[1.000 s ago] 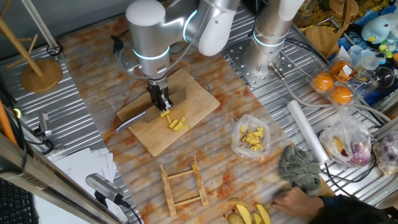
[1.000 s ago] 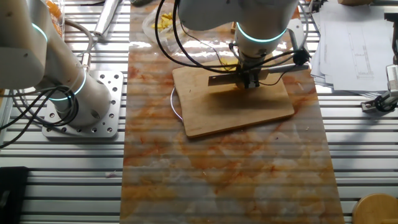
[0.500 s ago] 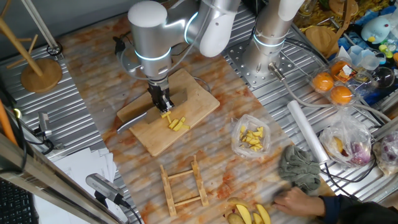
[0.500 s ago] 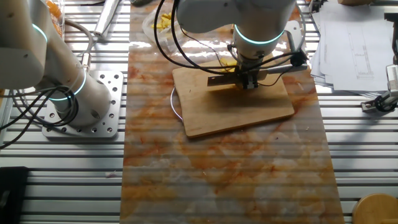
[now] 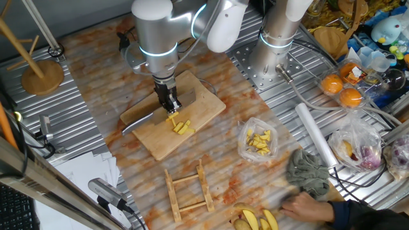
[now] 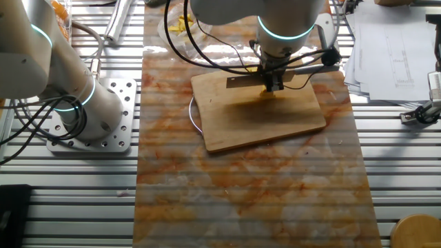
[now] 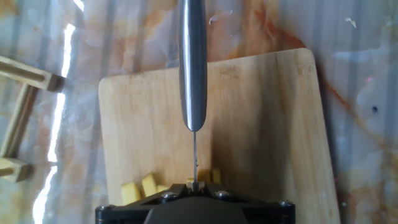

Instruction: Chop the potatoes

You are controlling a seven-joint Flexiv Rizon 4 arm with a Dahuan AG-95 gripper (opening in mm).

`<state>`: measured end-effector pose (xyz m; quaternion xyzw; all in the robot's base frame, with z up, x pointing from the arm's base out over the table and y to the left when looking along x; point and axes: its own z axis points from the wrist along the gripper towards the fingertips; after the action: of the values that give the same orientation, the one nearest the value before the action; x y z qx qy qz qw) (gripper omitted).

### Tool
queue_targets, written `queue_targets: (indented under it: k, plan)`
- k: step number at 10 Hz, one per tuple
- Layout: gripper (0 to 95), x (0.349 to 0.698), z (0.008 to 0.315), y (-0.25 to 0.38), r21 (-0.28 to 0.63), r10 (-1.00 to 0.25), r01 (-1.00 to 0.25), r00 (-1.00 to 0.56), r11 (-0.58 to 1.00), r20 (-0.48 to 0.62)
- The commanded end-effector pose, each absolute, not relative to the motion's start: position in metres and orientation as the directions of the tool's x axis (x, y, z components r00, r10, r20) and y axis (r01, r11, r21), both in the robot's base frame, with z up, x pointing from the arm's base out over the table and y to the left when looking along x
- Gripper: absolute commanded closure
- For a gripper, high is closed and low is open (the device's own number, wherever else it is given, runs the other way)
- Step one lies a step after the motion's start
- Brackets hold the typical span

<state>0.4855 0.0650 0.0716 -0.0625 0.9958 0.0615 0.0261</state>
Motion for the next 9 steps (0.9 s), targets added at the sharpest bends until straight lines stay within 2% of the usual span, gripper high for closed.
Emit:
queue_targets:
  k: [1,9]
  plan:
    - [95.0,0.486,0.069,0.064,0.114,-0.121,-0.127,-0.991,0.985,-0.059]
    - [95.0,0.488,0.062,0.054,0.1,-0.129,-0.135,-0.99,0.986,-0.062]
